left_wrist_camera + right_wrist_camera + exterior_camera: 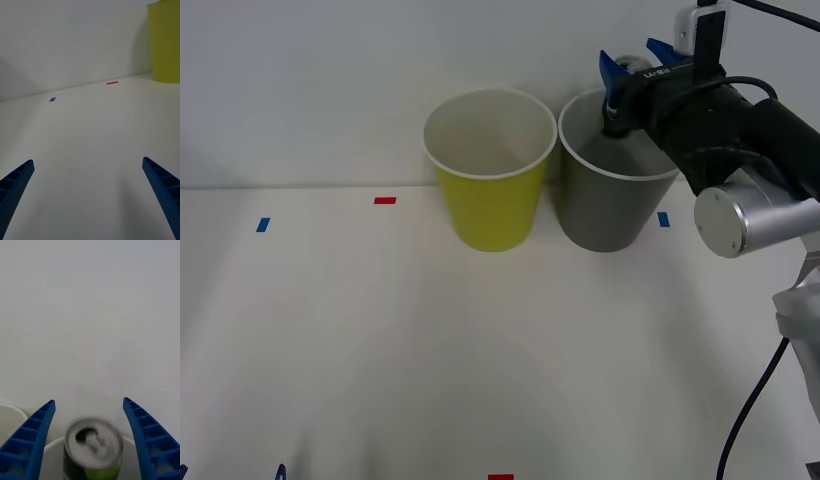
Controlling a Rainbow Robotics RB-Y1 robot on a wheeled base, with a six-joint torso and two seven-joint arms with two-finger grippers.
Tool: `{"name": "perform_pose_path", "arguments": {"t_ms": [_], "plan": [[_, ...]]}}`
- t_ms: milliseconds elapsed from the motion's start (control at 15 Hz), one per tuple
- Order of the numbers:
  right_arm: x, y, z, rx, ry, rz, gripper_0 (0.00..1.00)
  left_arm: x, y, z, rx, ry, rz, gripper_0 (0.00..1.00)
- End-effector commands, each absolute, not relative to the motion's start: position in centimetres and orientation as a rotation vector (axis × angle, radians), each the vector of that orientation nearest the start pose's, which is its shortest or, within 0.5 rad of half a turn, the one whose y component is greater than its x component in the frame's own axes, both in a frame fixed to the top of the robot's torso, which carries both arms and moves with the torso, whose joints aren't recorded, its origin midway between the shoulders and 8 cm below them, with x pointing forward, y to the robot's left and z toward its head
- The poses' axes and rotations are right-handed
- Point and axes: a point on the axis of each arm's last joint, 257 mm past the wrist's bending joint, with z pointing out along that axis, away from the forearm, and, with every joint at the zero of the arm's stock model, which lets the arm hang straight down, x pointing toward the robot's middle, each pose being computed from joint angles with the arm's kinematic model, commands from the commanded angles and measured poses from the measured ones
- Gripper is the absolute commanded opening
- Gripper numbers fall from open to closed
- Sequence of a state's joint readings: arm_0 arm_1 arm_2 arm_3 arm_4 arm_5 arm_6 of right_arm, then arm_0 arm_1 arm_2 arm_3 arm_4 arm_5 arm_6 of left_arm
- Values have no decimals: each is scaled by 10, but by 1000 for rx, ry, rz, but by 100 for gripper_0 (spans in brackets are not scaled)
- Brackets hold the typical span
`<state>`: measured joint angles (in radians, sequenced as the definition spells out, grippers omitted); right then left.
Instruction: Put cans in the gray bin and PET bottles in the light green bin.
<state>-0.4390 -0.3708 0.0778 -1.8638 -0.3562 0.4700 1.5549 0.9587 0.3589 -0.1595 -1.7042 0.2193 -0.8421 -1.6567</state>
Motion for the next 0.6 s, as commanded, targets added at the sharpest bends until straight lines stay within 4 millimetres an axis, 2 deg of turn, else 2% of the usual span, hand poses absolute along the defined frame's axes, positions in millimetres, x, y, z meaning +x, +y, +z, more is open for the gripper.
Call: {"name": "perform_pose_path", "arguments": {"t_ms": [67,200,267,467,600], "plan": [[564,-149,58,-314,1397,171,82,197,329,-298,78,1560,177,100],[534,-151,71,-310,1426,183,82,197,329,-298,78,1560,177,100],[521,-154,67,-280,1423,219,82,197,329,-298,78,1560,177,100],[481,-165,45,-256,1410,260,82,197,329,-298,78,1560,177,100],[454,-173,21,-259,1436,259,82,197,329,-298,78,1560,177,100]]}}
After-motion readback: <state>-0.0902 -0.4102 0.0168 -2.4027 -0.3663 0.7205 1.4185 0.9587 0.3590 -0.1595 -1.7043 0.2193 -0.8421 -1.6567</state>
